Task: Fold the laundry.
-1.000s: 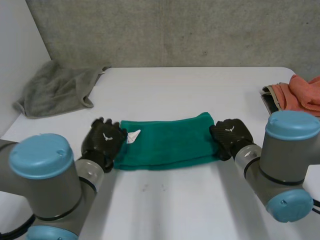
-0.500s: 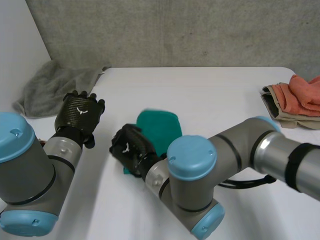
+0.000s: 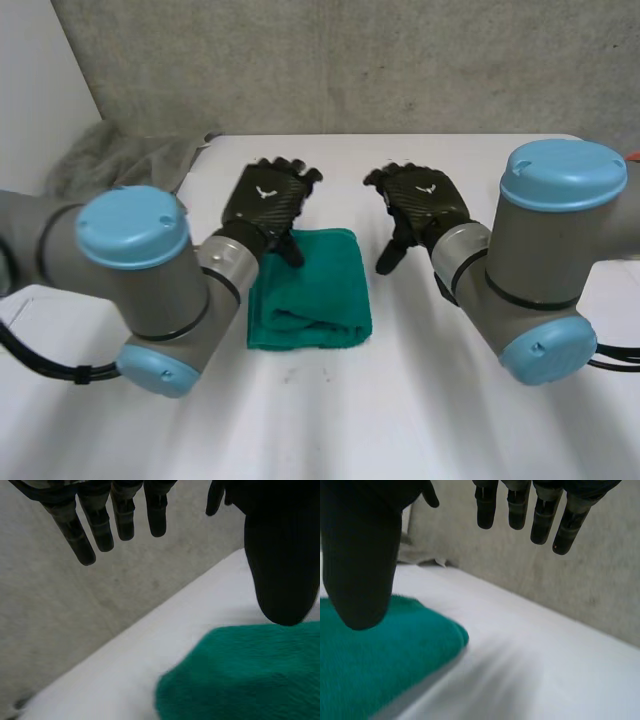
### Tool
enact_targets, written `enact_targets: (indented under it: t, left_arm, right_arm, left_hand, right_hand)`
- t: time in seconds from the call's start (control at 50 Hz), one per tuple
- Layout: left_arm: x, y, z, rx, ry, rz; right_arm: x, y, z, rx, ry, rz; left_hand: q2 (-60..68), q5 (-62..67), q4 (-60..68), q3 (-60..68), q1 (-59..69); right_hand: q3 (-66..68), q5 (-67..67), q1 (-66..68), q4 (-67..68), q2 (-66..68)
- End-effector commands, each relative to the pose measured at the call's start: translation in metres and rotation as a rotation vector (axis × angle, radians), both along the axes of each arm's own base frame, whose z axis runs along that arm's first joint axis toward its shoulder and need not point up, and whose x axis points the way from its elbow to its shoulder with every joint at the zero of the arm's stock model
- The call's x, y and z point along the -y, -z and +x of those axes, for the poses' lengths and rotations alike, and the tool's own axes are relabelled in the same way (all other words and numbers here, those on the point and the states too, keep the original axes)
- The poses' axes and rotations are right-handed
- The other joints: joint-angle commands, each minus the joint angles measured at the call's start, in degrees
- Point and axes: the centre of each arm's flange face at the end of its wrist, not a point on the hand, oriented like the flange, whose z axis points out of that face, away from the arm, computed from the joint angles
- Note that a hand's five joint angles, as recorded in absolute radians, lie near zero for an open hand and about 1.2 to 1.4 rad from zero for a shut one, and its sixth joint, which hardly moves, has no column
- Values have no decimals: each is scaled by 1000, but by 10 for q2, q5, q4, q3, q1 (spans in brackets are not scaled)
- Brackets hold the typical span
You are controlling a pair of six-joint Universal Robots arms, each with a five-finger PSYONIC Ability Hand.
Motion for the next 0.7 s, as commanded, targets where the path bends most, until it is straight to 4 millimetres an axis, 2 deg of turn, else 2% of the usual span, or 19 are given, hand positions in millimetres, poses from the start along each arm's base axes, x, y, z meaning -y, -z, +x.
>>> enact_targets:
  t: [0.02, 0.22, 0.3, 0.44, 0.5, 0.6, 0.64, 0.68, 0.7]
  left_arm:
    - [5, 41, 0, 94, -13, 140]
    - [-7, 61, 30, 328, -187, 182]
    - [-14, 65, 34, 393, -187, 171]
    - [-20, 65, 32, 418, -172, 155]
    - [-21, 66, 32, 421, -171, 159]
    - [-21, 64, 31, 413, -165, 154]
    - [-21, 60, 30, 407, -165, 145]
    - [-19, 43, 29, 374, -166, 112]
    - [-18, 35, 29, 358, -165, 97]
  right_arm:
    - [8, 27, 8, -17, -43, 119]
    - [-5, 42, 28, -32, -164, 195]
    - [-7, 50, 34, -46, -179, 206]
    - [-5, 79, 36, -127, -195, 257]
    - [-2, 83, 37, -169, -207, 247]
    - [-1, 76, 38, -190, -218, 216]
    - [-1, 63, 38, -180, -217, 189]
    - [-3, 48, 37, -165, -214, 161]
    - [-4, 31, 35, -147, -207, 123]
  left_hand:
    - [22, 28, 21, 20, 16]
    - [44, 50, 43, 42, 38]
    - [44, 50, 43, 42, 38]
    - [42, 48, 41, 40, 36]
    - [40, 47, 39, 38, 35]
    - [37, 43, 36, 35, 31]
    - [37, 43, 36, 35, 31]
    - [32, 38, 31, 30, 26]
    - [29, 35, 28, 27, 23]
  right_hand:
    - [-22, -38, -16, -34, -26]
    - [-22, -38, -16, -34, -26]
    - [-22, -38, -16, -34, -26]
    - [-22, -38, -16, -34, -26]
    - [-22, -38, -16, -34, -26]
    - [-22, -38, -16, -34, -26]
    - [-22, -38, -16, -34, -26]
    - [-22, -38, -16, -34, -26]
    - [-22, -38, -16, -34, -26]
